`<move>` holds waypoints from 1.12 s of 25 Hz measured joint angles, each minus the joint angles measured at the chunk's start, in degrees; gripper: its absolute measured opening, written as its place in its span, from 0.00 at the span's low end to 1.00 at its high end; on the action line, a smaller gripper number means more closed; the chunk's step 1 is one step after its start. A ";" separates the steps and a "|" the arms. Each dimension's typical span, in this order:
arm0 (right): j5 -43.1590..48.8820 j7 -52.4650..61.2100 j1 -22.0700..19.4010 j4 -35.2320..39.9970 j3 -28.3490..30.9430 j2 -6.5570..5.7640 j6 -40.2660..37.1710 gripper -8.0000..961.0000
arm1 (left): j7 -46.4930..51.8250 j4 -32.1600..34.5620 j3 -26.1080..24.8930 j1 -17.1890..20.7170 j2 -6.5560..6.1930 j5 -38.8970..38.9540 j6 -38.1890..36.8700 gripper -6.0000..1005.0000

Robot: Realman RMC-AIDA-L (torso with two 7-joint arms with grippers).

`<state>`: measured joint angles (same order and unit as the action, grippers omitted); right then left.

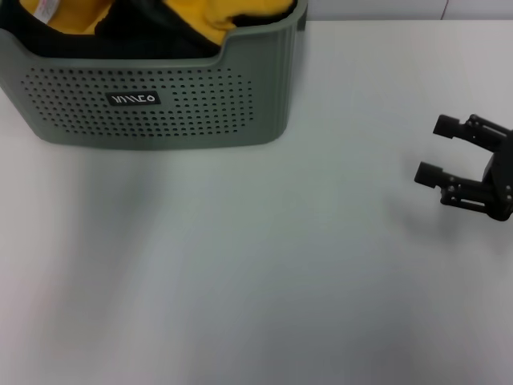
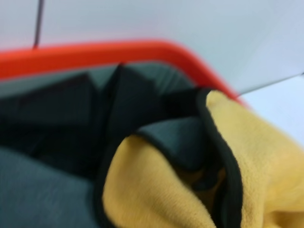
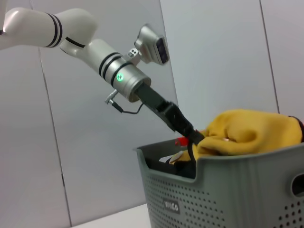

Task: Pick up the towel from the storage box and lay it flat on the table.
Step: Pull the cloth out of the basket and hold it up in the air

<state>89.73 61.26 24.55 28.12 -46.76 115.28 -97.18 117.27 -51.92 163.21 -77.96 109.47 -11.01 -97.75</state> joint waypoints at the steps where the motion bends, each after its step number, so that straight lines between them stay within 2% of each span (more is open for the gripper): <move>1: -0.25 0.00 -0.07 0.00 -0.01 -0.03 -0.09 0.86 | -0.73 -1.13 0.00 -0.16 -0.05 1.19 -1.41 0.05; 3: -0.96 -0.03 -0.33 0.00 0.01 -0.18 -0.60 0.86 | -1.66 -2.55 0.00 -0.39 -0.13 2.50 -2.96 0.04; 6: -2.08 -0.13 -0.66 0.03 0.10 -0.43 -1.25 0.86 | -6.41 -10.23 0.03 -1.27 -0.25 9.36 -11.14 0.04; 10: -2.75 -0.18 -0.84 0.06 0.62 -0.70 -1.79 0.86 | -9.39 -16.42 0.07 -1.61 -0.25 15.74 -16.87 0.04; 13: -2.99 -0.18 -1.01 0.30 0.71 -0.81 -2.25 0.86 | -11.20 -19.70 0.14 -1.91 -0.25 21.36 -19.04 0.04; 15: -3.06 -0.18 -1.34 0.47 1.33 -0.89 -2.94 0.86 | -11.64 -19.89 0.16 -2.07 -0.26 22.19 -19.04 0.04; 21: -3.21 -0.55 -2.25 0.21 4.34 -1.48 -5.39 0.86 | -14.55 -19.09 0.18 -2.83 -0.32 26.38 -19.81 0.04; 24: -3.99 -0.75 -2.60 0.35 4.42 -1.67 -5.93 0.86 | -15.40 -15.87 0.18 -2.98 -0.75 26.75 -20.12 0.04; 26: -4.47 -0.77 -2.77 0.31 4.46 -1.95 -6.36 0.86 | -15.34 -9.93 0.18 -2.99 -2.17 26.94 -20.24 0.04; 28: -4.51 -0.77 -2.93 0.15 4.87 -2.24 -7.05 0.86 | -15.08 0.27 0.19 -2.21 -5.09 28.14 -20.25 0.03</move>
<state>85.23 60.48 21.62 28.27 -41.89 113.04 -104.24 102.19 -51.65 163.40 -80.17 104.39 17.13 -118.00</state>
